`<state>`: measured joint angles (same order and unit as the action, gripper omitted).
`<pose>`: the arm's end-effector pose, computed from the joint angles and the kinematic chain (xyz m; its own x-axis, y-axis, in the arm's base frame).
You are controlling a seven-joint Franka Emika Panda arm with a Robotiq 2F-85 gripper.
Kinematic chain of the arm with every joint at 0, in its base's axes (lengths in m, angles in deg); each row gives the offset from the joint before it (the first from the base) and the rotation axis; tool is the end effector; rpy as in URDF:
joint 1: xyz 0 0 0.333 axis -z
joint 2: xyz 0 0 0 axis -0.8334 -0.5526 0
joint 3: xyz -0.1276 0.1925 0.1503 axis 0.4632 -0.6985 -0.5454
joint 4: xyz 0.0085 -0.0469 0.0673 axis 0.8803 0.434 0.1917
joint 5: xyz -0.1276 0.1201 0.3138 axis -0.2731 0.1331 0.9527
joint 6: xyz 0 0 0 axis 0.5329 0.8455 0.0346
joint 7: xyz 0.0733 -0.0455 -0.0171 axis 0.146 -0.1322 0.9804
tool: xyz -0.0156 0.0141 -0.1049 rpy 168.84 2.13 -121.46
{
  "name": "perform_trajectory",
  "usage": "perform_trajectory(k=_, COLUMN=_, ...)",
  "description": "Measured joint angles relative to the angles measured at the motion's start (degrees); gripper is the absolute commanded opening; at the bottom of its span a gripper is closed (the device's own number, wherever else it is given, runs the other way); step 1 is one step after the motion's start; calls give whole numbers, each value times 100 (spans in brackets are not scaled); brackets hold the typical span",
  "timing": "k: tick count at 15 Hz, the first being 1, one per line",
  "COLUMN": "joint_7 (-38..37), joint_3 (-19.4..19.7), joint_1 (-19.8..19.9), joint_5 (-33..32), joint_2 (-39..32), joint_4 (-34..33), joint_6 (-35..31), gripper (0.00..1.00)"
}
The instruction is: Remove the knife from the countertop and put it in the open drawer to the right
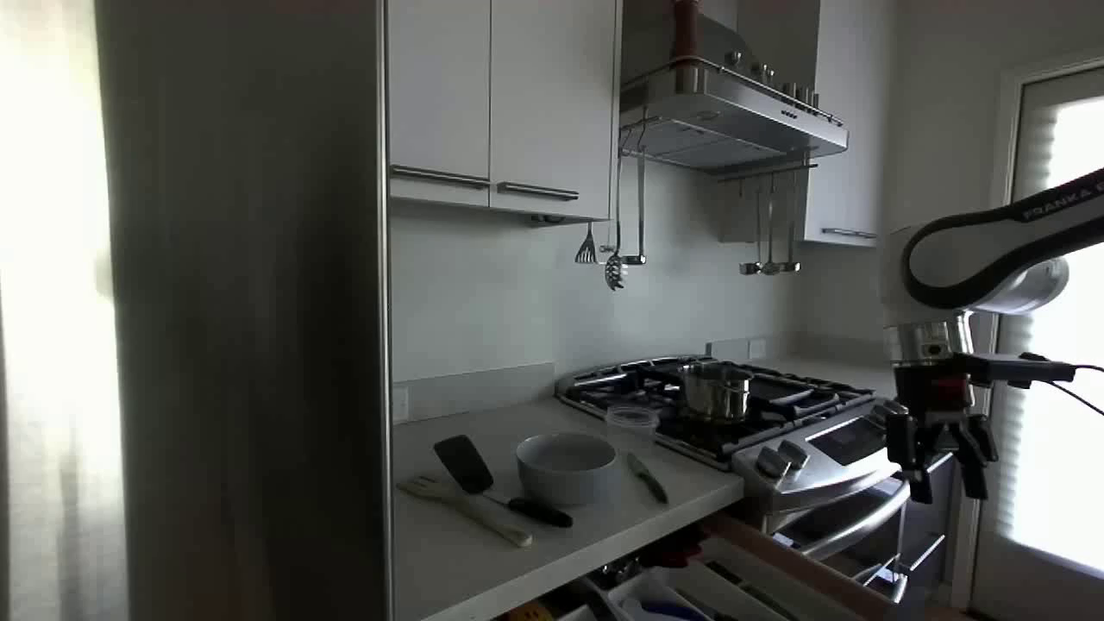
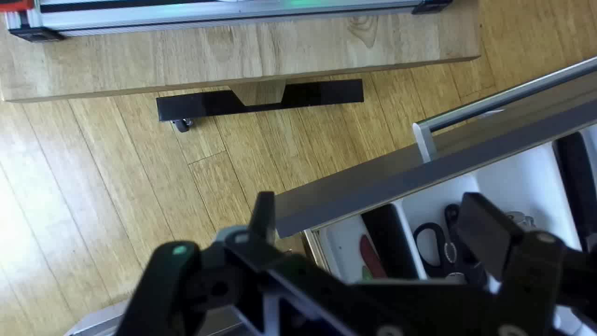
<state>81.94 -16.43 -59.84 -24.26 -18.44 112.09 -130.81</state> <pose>0.3007 0.0459 0.3964 0.9656 -0.0654 -0.2515 -0.0840 -0.9944 -0.0642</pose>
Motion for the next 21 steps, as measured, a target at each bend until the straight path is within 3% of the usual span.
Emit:
perform_trajectory(k=13, joint_7=6, joint_3=-26, joint_1=-2, joint_5=0, joint_2=-20, joint_4=-16, joint_6=-23, gripper=100)
perform_trajectory(k=17, joint_7=-235, joint_3=-503, joint_1=-127, joint_5=22, joint_2=-503, joint_4=-454, joint_6=-458, gripper=100)
perform_trajectory(k=21, joint_7=-1028, joint_3=-1015, joint_1=-176, joint_5=-12, joint_2=-1427, joint_4=-1217, joint_6=-1177, gripper=100)
